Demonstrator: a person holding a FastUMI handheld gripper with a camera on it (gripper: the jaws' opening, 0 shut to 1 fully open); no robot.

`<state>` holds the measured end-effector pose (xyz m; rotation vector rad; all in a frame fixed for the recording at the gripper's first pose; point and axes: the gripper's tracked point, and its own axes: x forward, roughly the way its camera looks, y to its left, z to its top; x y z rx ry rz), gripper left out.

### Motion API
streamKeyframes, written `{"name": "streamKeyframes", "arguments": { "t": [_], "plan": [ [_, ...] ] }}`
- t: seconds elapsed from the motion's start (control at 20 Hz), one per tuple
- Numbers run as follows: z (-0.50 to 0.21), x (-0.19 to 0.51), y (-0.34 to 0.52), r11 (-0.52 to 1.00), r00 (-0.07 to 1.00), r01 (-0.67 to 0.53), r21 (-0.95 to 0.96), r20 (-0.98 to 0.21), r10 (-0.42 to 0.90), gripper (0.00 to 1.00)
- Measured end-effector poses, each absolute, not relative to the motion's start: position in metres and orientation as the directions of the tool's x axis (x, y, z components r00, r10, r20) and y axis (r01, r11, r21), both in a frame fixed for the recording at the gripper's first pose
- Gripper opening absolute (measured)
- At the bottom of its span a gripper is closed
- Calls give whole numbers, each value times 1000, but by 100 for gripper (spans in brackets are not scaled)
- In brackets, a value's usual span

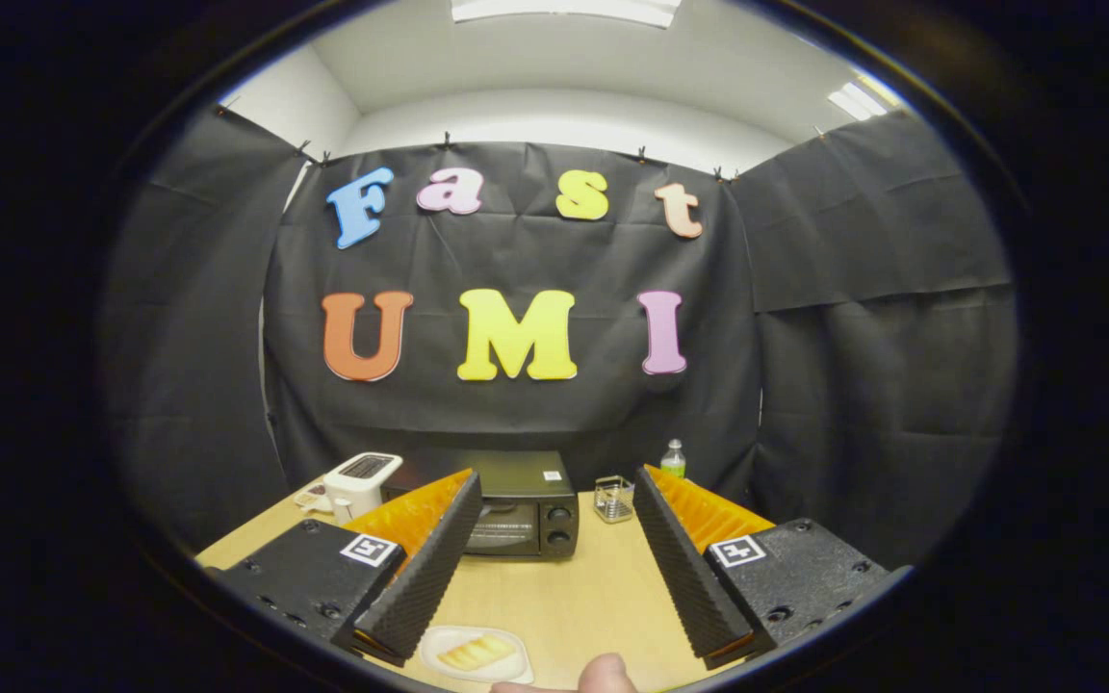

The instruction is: Open the toaster oven, put the food inside, and close the toaster oven door.

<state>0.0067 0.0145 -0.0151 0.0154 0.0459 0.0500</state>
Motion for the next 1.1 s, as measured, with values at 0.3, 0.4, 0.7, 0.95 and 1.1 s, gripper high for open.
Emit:
{"name": "streamKeyframes", "arguments": {
  "t": [0.3,0.4,0.7,0.95,1.1],
  "plan": [
    [-11,34,31,997,997,-71,8,-28,71,100],
    [-8,51,42,996,996,-88,-9,-4,88,100],
    [-16,108,114,970,970,-240,29,-21,241,100],
    [-48,179,149,967,968,-238,88,-59,244,100],
    [-92,224,163,968,964,-219,121,-124,234,100]
  ]
}}
